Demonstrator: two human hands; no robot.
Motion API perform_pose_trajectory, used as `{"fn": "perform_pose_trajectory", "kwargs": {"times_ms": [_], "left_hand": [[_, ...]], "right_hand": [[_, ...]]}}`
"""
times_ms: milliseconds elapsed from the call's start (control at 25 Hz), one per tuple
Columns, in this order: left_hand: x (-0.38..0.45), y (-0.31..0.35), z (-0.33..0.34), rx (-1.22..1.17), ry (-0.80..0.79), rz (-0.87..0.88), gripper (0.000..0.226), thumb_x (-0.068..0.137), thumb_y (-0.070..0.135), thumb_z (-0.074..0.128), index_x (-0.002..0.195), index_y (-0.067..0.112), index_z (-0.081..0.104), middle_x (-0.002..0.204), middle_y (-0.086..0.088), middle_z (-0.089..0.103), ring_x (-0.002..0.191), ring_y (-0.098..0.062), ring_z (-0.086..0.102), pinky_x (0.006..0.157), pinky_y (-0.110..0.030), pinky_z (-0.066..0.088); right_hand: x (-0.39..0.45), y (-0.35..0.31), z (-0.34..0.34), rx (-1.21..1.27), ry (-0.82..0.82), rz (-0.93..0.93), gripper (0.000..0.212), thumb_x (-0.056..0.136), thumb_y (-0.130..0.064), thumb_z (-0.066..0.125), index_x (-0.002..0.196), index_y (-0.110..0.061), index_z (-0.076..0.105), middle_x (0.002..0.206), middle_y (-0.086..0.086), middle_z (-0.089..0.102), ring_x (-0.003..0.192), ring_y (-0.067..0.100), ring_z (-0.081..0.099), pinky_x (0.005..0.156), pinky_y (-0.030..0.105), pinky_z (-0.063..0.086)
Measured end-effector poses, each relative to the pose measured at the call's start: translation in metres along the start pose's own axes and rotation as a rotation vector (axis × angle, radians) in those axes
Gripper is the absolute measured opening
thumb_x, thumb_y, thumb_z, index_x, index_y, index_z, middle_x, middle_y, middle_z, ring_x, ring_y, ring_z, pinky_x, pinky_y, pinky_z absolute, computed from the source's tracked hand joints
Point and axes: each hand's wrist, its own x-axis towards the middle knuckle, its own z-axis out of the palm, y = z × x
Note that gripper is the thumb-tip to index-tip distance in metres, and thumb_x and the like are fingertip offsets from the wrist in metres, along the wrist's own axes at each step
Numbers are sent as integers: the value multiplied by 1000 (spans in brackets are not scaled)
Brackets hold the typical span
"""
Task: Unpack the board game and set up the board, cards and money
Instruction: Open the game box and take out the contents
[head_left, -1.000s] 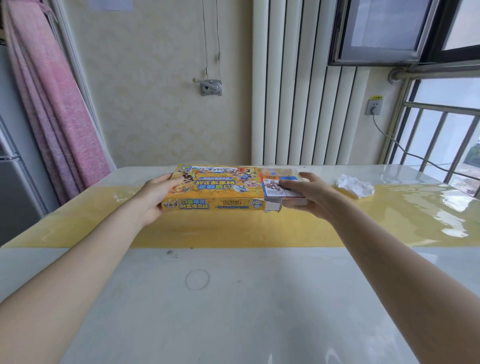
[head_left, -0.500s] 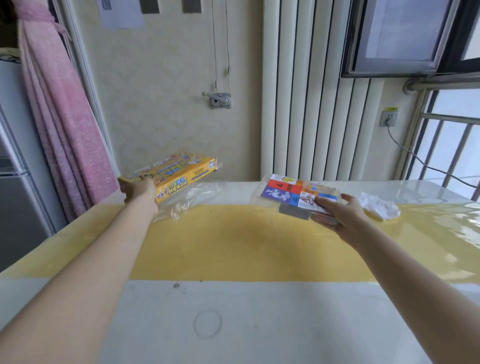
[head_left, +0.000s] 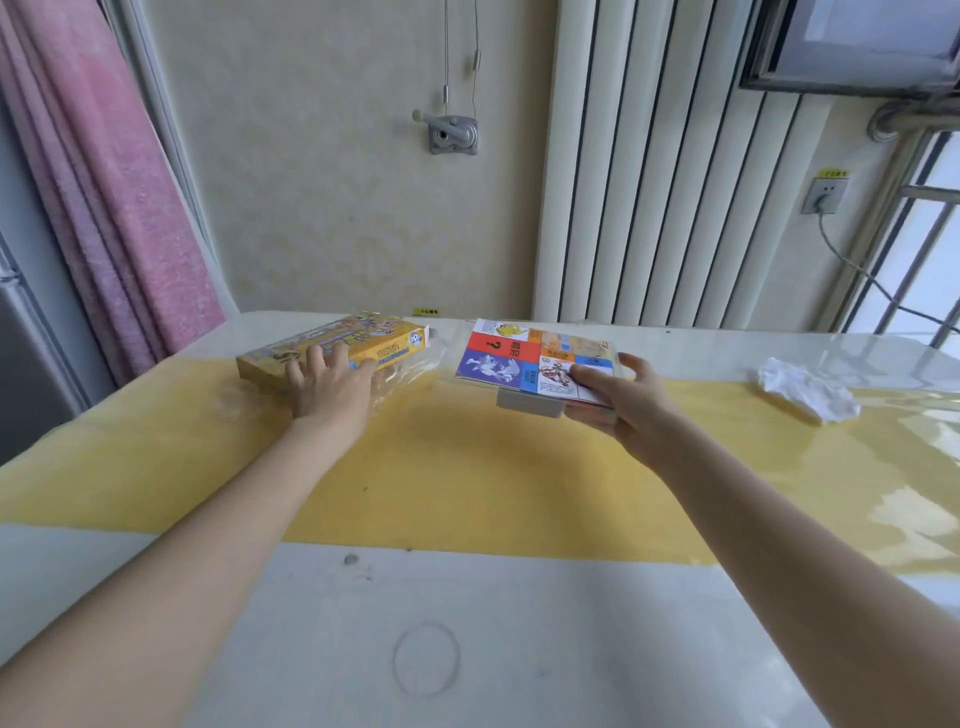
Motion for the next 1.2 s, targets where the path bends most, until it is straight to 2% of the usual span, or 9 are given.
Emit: {"fn": "perform_pose_trajectory", "kwargs": {"times_ms": [160, 320, 480, 560, 640, 720, 920, 1040, 1200], "left_hand": [[24, -13, 9, 135, -135, -40, 38, 95, 16, 41, 130, 27, 48, 149, -4, 27, 138, -28, 23, 114, -54, -5], [44, -18, 3, 63, -94, -87, 38, 98, 27, 37, 135, 23, 43, 147, -12, 32, 139, -30, 22, 116, -48, -3], [29, 17, -31, -541, 156, 178, 58, 88, 27, 58, 141, 14, 37, 148, -14, 29, 139, -25, 25, 114, -35, 15], [4, 45, -57, -745, -133, 407, 87, 77, 53, 63, 147, 20, 24, 156, -8, 13, 145, -22, 11, 117, -38, 13], [-21, 66, -73, -559, -448, 493, 110, 67, 66, 66, 150, 29, 4, 158, -2, -9, 145, -23, -12, 118, -47, 5], [-38, 77, -75, -325, -572, 520, 118, 65, 63, 69, 148, 32, -8, 156, -1, -18, 143, -25, -20, 117, -51, 2], [-59, 100, -76, -386, -672, 614, 113, 69, 58, 71, 150, 24, 0, 156, 4, 9, 143, -15, 15, 117, -34, 17], [-70, 120, -86, -537, -628, 604, 100, 71, 47, 75, 148, 22, 16, 143, 2, 35, 121, -14, 43, 104, -23, 33], [-80, 149, -90, -662, -538, 624, 72, 76, 42, 72, 138, 26, 40, 134, 1, 48, 120, -16, 49, 104, -28, 38]], "right_hand": [[17, 12, 15, -30, -32, 22, 76, 77, -5, 70, 139, -14, 26, 88, 7, 62, 68, 19, 66, 55, 34, 59], [29, 19, 22, -40, -15, 5, 76, 79, -4, 70, 139, -15, 25, 91, 6, 61, 69, 17, 66, 51, 32, 58], [18, 20, 14, -79, -66, 21, 76, 79, -6, 70, 140, -17, 25, 99, 7, 61, 70, 18, 67, 53, 32, 58], [3, 20, 4, -140, -111, 32, 76, 78, -7, 70, 139, -19, 26, 102, 9, 62, 72, 18, 68, 52, 31, 58], [-11, 21, -9, -170, -125, 38, 76, 78, -8, 70, 139, -18, 26, 100, 11, 64, 75, 20, 68, 53, 32, 58], [-25, 22, -25, -202, -129, 35, 76, 79, -7, 70, 140, -17, 26, 100, 13, 65, 74, 22, 68, 57, 36, 59], [-50, 15, -61, -245, -117, 49, 63, 85, -22, 65, 138, -18, 31, 99, 12, 65, 72, 21, 68, 55, 33, 59], [-57, 6, -80, -191, -105, 76, 44, 92, -44, 47, 124, -14, 43, 94, 12, 67, 70, 21, 68, 56, 32, 58], [-60, 0, -110, -9, 63, 61, 45, 94, -54, 34, 122, -19, 41, 91, 9, 64, 70, 23, 65, 52, 33, 58]]}}
